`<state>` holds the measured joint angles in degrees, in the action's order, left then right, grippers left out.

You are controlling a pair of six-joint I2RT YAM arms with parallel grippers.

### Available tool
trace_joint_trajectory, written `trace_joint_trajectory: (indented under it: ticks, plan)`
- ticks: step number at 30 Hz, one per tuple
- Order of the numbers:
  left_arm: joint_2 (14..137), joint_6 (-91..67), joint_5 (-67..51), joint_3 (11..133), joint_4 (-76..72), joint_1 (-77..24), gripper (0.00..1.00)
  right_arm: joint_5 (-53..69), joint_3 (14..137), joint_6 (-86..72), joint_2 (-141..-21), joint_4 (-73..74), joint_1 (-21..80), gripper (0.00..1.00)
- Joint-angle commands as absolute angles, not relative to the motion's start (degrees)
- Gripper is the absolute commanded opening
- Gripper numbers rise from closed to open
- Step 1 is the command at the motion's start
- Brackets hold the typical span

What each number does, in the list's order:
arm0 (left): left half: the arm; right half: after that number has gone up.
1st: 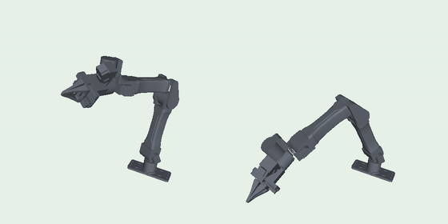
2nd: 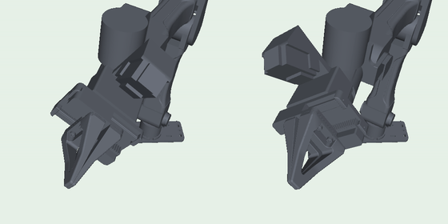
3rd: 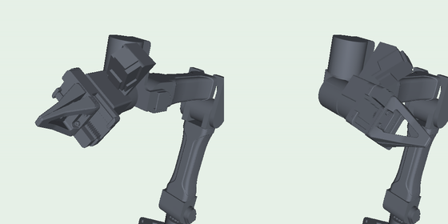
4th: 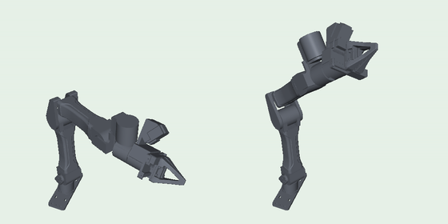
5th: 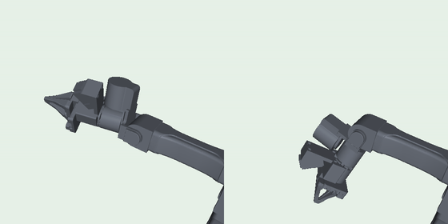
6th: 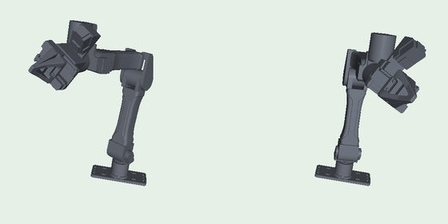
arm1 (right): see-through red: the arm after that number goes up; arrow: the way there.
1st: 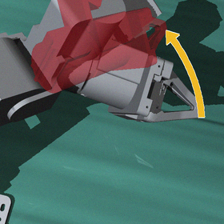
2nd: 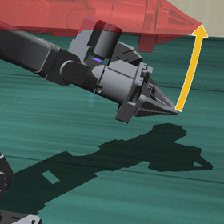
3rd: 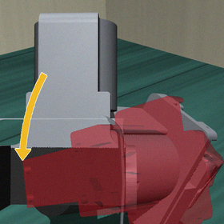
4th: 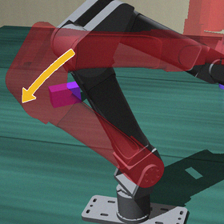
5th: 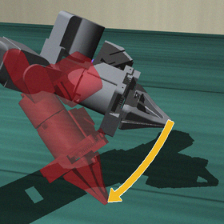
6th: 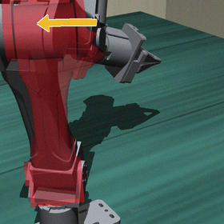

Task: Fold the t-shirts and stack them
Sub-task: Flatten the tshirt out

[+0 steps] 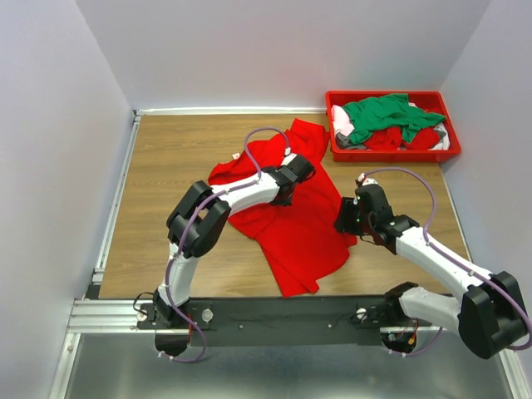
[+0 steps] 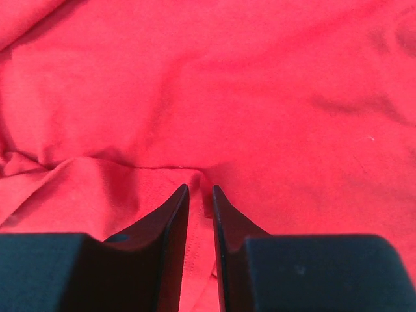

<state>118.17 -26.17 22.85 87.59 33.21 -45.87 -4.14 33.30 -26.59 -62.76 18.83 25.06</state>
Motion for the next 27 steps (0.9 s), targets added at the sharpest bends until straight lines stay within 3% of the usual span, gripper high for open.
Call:
trace_joint_trajectory:
  ticks: [1, 20, 22, 27]
  plan:
    - [118.39, -27.42, 20.74, 87.19, 32.43, -46.32, 0.29, -4.04, 32.43, -27.25, -63.46, 17.23, 25.22, 0.6]
    - [120.85, -27.6, 21.44, 88.68, 33.57, -47.2, 0.29, -3.34, 32.08, -27.25, -63.81, 16.7, 25.22, 0.6]
    - [120.41, -27.6, 21.71, 88.77, 33.57, -47.2, 0.27, -3.16, 31.99, -27.33, -63.63, 16.61, 25.22, 0.6]
    - [117.26, -27.33, 24.07, 89.74, 35.41, -47.2, 0.0, -3.69, 32.25, -27.33, -64.51, 16.52, 25.22, 0.6]
